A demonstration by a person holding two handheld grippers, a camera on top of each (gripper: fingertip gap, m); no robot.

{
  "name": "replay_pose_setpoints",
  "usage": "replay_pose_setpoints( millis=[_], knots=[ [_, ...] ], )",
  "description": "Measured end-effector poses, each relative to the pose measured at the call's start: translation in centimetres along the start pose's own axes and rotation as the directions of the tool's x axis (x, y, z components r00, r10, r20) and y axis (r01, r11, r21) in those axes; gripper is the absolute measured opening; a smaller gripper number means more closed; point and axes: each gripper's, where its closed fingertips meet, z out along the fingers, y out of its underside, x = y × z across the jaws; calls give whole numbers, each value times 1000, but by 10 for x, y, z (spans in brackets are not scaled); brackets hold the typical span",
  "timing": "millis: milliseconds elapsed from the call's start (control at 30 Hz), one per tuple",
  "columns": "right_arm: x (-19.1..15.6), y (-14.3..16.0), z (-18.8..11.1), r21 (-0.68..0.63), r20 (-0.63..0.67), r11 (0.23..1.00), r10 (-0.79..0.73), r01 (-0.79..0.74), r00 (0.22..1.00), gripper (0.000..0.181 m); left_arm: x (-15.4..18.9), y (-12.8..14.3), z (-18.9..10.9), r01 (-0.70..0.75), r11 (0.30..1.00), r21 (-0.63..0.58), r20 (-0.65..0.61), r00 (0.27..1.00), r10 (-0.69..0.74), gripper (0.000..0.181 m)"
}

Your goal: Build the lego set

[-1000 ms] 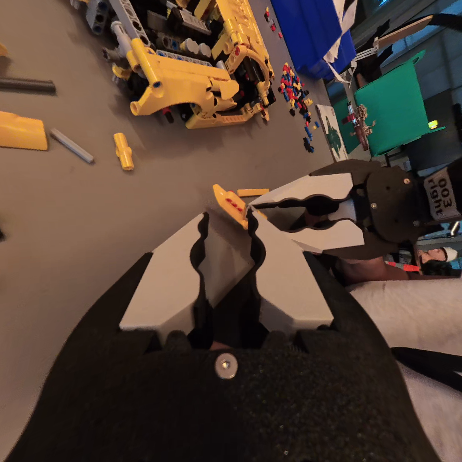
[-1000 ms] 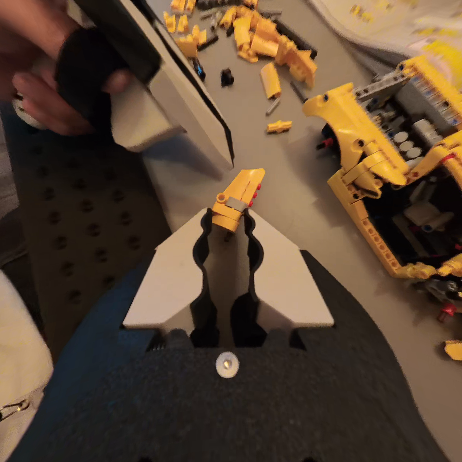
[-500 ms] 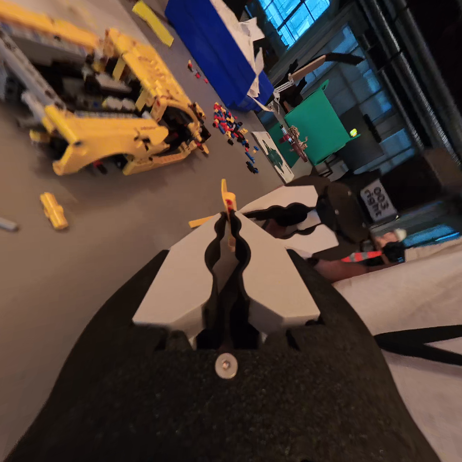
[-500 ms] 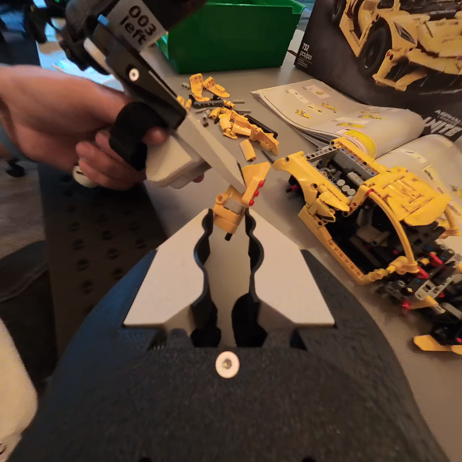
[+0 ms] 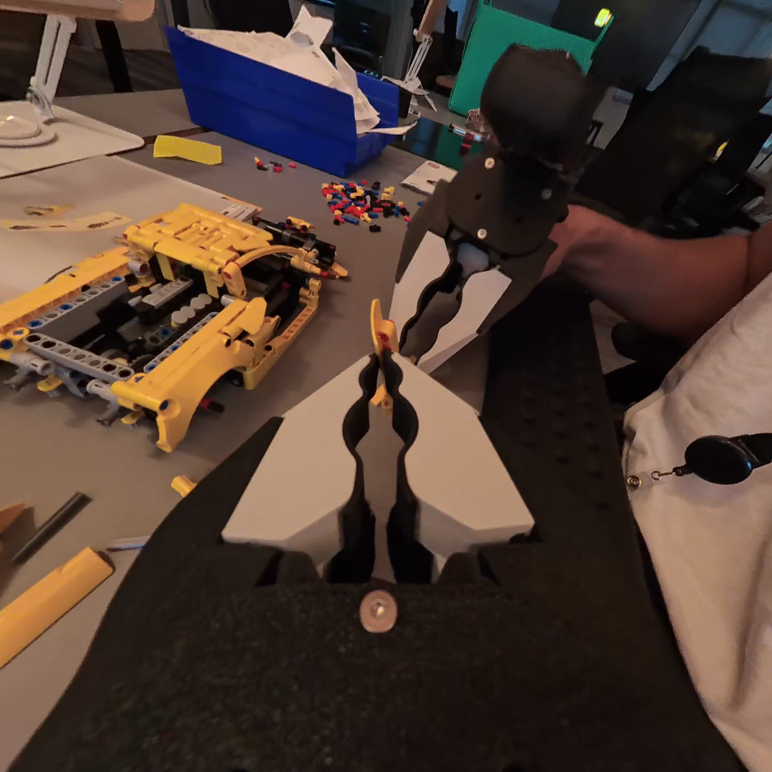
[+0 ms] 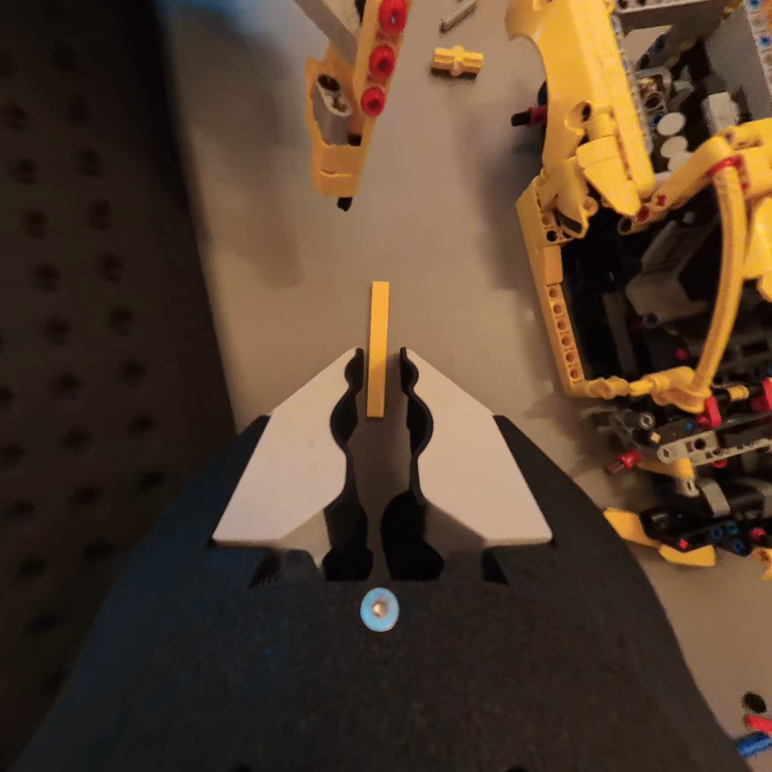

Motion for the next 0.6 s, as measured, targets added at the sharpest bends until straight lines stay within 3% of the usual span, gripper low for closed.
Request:
replay_pose_setpoints(
  millis=[267, 333, 367, 433, 467, 600],
  knots=[
    [1, -5, 5, 4, 20, 1000, 14, -14, 1000, 6, -8, 1, -7, 111, 993, 26, -13, 994, -111, 2],
    [10, -23, -3, 153, 47, 980, 120, -126, 992, 6, -9, -1, -9, 144, 989, 44, -31, 989, -143, 1],
    [16, -43, -15, 289, 91, 934, 193, -211, 977, 6, -9, -2, -9, 168, 984, 53, -42, 985, -166, 1],
    [19, -85, -53, 545, 315, 741, 252, -392, 915, 5, -10, -7, -11, 240, 967, 83, -84, 969, -233, 1],
    [19, -96, -64, 588, 408, 658, 262, -471, 874, 5, -10, -11, -13, 279, 955, 102, -116, 957, -267, 1],
    [5, -108, -48, 581, 408, 676, 239, -453, 881, 6, -11, -15, -14, 370, 921, 122, -184, 920, -345, 1]
  ],
)
